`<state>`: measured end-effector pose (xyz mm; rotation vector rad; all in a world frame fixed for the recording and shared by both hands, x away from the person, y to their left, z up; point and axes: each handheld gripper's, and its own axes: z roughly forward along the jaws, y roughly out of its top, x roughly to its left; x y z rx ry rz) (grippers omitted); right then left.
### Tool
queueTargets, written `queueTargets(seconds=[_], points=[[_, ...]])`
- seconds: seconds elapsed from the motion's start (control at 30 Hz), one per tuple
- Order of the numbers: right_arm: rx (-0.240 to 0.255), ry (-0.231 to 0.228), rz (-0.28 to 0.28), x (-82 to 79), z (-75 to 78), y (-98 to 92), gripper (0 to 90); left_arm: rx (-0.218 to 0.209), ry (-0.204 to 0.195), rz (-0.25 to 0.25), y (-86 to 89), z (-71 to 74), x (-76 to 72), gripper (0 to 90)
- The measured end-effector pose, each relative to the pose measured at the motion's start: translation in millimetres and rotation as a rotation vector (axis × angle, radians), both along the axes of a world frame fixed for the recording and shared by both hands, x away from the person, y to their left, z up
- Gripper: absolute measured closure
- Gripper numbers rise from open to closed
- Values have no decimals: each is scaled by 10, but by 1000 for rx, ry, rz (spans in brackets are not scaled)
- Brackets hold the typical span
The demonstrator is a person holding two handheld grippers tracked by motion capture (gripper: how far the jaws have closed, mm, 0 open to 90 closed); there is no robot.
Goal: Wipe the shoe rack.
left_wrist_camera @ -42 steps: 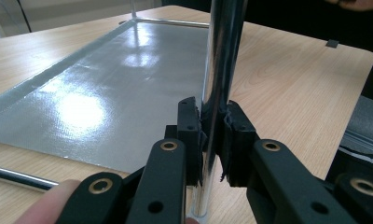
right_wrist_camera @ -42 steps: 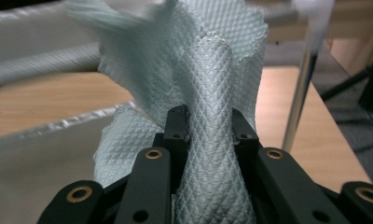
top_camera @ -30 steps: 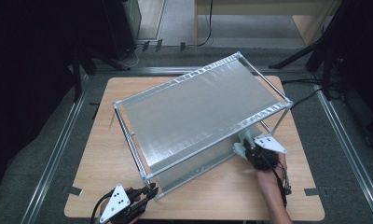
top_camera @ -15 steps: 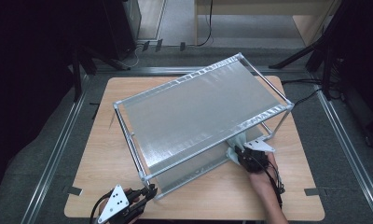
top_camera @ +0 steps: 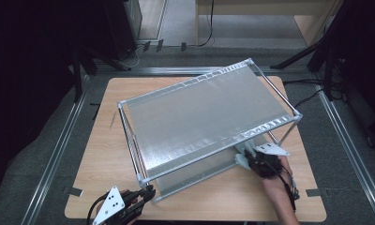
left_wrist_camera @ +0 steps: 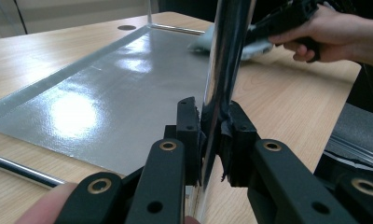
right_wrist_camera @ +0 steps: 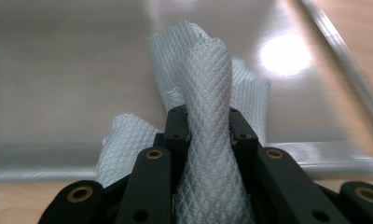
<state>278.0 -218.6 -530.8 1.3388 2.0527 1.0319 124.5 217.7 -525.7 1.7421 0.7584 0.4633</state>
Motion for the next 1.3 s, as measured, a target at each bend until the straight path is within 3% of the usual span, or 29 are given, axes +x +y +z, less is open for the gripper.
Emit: queueTargets(seconds=[0.07,0.1,0.23,0.27,0.3,0.37,0.4,0.43,0.5,0.57,0.6,0.63,0.67,0.7,0.8,0.93,1.0,1.3], points=[[10,-14,-25,14,15,-75,750,-3,0,-3,4,-2,2,799],[20,-39,-87,44,16,-224,727,-7,0,-5,4,-7,8,798],[98,-37,-130,96,-11,-368,498,-7,1,9,-9,-5,10,790],[98,-37,-130,96,-11,-368,498,-7,1,9,-9,-5,10,784],[89,-38,-132,72,29,-361,435,-3,-6,19,-7,-3,-3,781],[82,-34,-130,49,47,-352,430,-5,-7,19,-2,-2,-8,769],[48,-13,-132,1,55,-340,404,-8,-11,20,9,0,-8,763],[48,-13,-132,1,55,-340,404,-14,-12,17,19,2,-9,763],[15,32,-103,-40,-23,-335,385,-14,-15,19,29,4,-7,765],[-24,67,-89,-32,-96,-328,444,-13,-17,14,30,5,-1,797],[-32,68,-88,-35,-117,-333,556,-11,-19,13,28,6,-1,801],[-32,68,-88,-35,-117,-333,556,-11,-19,13,28,6,-1,803],[-40,51,-110,-41,-110,-360,744,-3,-22,11,30,8,-1,805],[-25,38,-124,-41,-85,-383,785,-3,-23,9,31,9,1,806],[32,-29,-202,-32,4,-442,807,-1,-23,8,32,5,13,806],[27,-59,-249,31,-11,-437,807,-6,-18,8,24,3,21,805],[51,-23,-228,83,-89,-413,808,-10,-13,11,23,3,17,804],[32,-22,-166,55,-129,-236,808,-19,-3,13,23,3,17,802]])
